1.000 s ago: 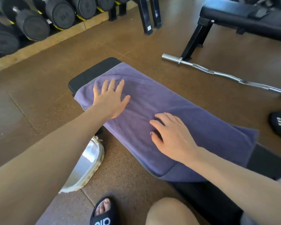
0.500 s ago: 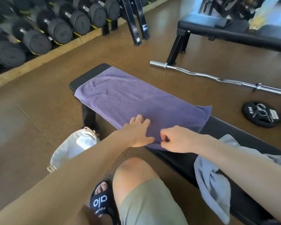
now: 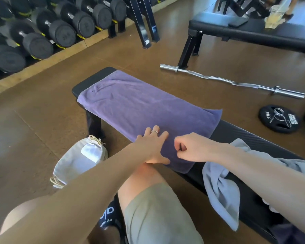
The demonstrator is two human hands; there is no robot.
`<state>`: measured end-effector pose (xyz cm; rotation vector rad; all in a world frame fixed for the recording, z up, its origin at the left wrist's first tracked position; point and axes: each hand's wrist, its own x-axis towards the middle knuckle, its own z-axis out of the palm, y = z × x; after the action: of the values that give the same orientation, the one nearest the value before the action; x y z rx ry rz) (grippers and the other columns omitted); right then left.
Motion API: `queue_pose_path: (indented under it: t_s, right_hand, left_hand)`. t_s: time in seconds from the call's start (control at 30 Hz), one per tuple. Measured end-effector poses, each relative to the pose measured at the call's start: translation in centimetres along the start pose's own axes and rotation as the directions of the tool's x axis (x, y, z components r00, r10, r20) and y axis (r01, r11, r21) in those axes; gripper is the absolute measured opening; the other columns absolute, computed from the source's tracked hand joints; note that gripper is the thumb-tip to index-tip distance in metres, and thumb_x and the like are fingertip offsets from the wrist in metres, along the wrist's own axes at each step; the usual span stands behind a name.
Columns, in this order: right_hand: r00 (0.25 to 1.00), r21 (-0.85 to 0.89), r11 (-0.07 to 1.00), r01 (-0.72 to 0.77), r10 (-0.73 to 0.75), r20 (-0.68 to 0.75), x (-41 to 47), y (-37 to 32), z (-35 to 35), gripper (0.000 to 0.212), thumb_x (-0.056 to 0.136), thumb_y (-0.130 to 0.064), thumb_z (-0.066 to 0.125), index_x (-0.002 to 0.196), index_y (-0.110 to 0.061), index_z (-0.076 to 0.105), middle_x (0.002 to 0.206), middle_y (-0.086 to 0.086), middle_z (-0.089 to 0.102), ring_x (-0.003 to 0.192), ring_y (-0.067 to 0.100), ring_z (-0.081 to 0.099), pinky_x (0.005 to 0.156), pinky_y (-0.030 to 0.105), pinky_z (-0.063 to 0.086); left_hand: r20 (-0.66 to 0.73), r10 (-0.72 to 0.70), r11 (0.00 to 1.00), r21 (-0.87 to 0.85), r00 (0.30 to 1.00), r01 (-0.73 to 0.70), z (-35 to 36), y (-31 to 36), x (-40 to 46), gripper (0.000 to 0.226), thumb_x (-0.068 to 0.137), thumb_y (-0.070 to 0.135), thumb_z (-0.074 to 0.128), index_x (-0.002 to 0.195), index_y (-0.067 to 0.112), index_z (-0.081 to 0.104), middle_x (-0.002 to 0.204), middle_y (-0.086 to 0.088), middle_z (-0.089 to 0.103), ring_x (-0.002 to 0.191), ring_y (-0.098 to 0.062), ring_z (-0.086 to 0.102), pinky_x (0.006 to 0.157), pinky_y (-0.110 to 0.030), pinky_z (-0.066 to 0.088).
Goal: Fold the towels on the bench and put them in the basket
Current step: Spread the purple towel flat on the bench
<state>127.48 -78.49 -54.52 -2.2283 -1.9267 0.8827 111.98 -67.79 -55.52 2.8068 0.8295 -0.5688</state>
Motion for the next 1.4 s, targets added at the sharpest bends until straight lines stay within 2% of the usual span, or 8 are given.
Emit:
queue_pose_path:
  t_s: [0.2,0.4,0.7,0.87,1.03,1.13,1.27,1.4]
  right_hand:
    - [0.875,-0.100,0.986,-0.133,0.069,-0.480,2.4,3.1,-1.2,0.005,0.094,-0.021,0.052,0.097,-0.021,0.055,0.087,0.000,0.063,0.081,0.024,0.059,0.067,0.039,0.049]
    - [0.856,-0.199,0.907,-0.370,0.250,-0.453,5.1,7.8,0.1,0.055,0.102,-0.048,0.038,0.150,-0.021,0.037,0.150,0.011,0.043,0.137,0.033,0.042,0.109,0.049,0.037]
    - [0.699,0.021,0.748,-0.663,0.629,-0.341,4.6,11.4,-2.3,0.058,0.105,-0.049,0.014,0.131,-0.012,0.050,0.130,0.019,0.059,0.118,0.039,0.055,0.098,0.046,0.037]
    - [0.793,-0.153,0.881,-0.447,0.311,-0.524,5.5,9.2,-1.0,0.049,0.104,-0.045,0.028,0.140,-0.016,0.045,0.131,0.020,0.056,0.119,0.039,0.053,0.101,0.048,0.040]
    - [0.829,-0.282,0.829,-0.483,0.329,-0.452,5.7,7.4,0.8,0.060,0.106,-0.051,0.021,0.159,-0.024,0.020,0.160,0.025,0.025,0.147,0.041,0.024,0.120,0.054,0.018]
    - [0.831,-0.331,0.868,-0.369,0.149,-0.536,5.2,5.8,1.2,0.057,0.105,-0.044,0.032,0.156,-0.018,0.031,0.155,0.028,0.034,0.143,0.043,0.031,0.117,0.055,0.025]
    - [0.867,-0.182,0.946,-0.270,0.157,-0.473,5.3,3.6,2.0,0.053,0.107,-0.042,0.030,0.156,-0.023,0.030,0.158,0.021,0.033,0.147,0.037,0.029,0.119,0.050,0.025]
    - [0.870,-0.164,0.941,-0.295,0.194,-0.453,5.0,3.4,2.3,0.053,0.107,-0.042,0.025,0.157,-0.025,0.026,0.162,0.017,0.027,0.150,0.034,0.023,0.120,0.049,0.023]
  left_hand:
    - [-0.098,0.011,0.994,0.108,0.995,-0.001,-0.5,-0.3,1.5,0.087,0.083,0.078,0.050,0.151,0.030,0.021,0.155,-0.010,0.018,0.135,-0.033,0.026,0.106,-0.052,0.034]
    - [-0.026,0.118,0.988,0.102,0.993,-0.115,1.5,0.6,3.2,0.110,0.077,0.089,0.042,0.156,0.041,-0.017,0.165,-0.003,-0.024,0.153,-0.033,-0.015,0.118,-0.067,0.003]
    - [0.060,0.097,0.995,0.012,0.993,-0.098,2.1,0.7,3.0,0.124,0.069,0.092,0.049,0.147,0.044,-0.034,0.156,0.002,-0.044,0.146,-0.031,-0.035,0.114,-0.071,-0.010]
    - [0.037,0.130,0.990,0.047,0.991,-0.131,2.5,0.6,2.3,0.131,0.065,0.093,0.052,0.147,0.041,-0.036,0.156,-0.001,-0.043,0.146,-0.032,-0.035,0.113,-0.069,-0.015]
    - [-0.026,0.108,0.968,0.231,0.994,-0.099,2.7,1.2,0.6,0.125,0.076,0.082,0.056,0.153,0.029,-0.028,0.164,-0.013,-0.025,0.152,-0.038,-0.016,0.117,-0.066,0.004]
    - [-0.183,0.289,0.900,0.388,0.940,-0.201,2.6,2.9,-0.8,0.097,0.080,0.068,0.062,0.145,0.014,0.016,0.152,-0.019,0.023,0.137,-0.037,0.029,0.106,-0.053,0.032]
    - [-0.230,0.541,0.829,0.307,0.809,-0.467,2.4,5.1,-1.8,0.052,0.090,0.052,0.059,0.122,0.011,0.057,0.121,-0.008,0.059,0.105,-0.026,0.055,0.085,-0.037,0.045]
    - [-0.206,0.565,0.820,0.249,0.799,-0.515,2.5,6.2,-2.1,0.034,0.100,0.035,0.051,0.123,0.014,0.062,0.115,-0.005,0.065,0.103,-0.024,0.060,0.085,-0.035,0.046]
